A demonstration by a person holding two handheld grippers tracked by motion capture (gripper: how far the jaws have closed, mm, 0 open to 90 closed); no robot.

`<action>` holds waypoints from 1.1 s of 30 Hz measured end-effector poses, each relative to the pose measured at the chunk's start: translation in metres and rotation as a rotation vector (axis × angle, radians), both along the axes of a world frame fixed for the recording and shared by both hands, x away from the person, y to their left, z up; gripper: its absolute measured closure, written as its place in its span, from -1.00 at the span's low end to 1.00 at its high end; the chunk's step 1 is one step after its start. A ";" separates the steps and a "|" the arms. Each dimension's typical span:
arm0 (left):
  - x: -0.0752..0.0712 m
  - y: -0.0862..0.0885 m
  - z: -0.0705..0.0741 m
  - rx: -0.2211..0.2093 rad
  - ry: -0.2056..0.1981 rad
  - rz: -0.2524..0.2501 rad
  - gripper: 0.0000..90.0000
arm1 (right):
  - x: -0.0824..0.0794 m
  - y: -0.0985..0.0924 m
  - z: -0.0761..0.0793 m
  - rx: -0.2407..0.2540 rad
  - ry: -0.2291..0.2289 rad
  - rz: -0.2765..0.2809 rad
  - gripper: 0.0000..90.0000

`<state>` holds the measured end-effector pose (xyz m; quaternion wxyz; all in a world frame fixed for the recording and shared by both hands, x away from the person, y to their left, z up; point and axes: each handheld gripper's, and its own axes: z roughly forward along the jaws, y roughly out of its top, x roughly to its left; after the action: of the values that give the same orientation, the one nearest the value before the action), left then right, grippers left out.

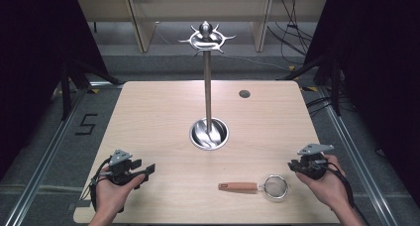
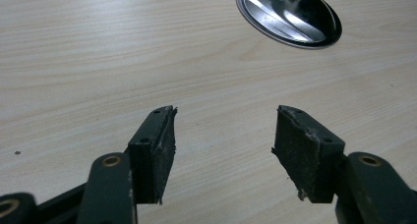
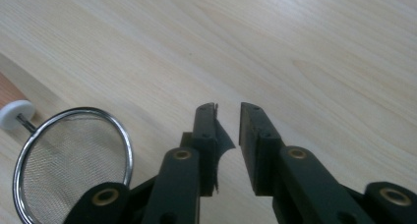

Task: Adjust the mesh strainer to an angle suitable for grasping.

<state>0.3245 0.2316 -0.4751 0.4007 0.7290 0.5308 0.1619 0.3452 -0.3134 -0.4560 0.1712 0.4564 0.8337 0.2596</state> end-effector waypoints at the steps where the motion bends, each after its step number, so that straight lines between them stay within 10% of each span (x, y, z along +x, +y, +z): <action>1: 0.001 -0.001 0.000 -0.007 -0.001 0.005 -0.11 | -0.001 0.001 0.000 0.001 -0.014 0.000 0.70; 15: 0.003 -0.005 0.000 -0.017 -0.009 0.001 -0.12 | -0.021 0.054 0.018 0.013 -0.069 0.226 1.00; 33: 0.003 -0.004 0.000 -0.013 -0.012 -0.004 -0.12 | -0.038 0.151 -0.005 -0.109 0.145 0.571 1.00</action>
<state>0.3278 0.2271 -0.4755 0.4089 0.7263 0.5283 0.1619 0.3075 -0.1626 -0.4614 0.0557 0.2111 0.9510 0.2188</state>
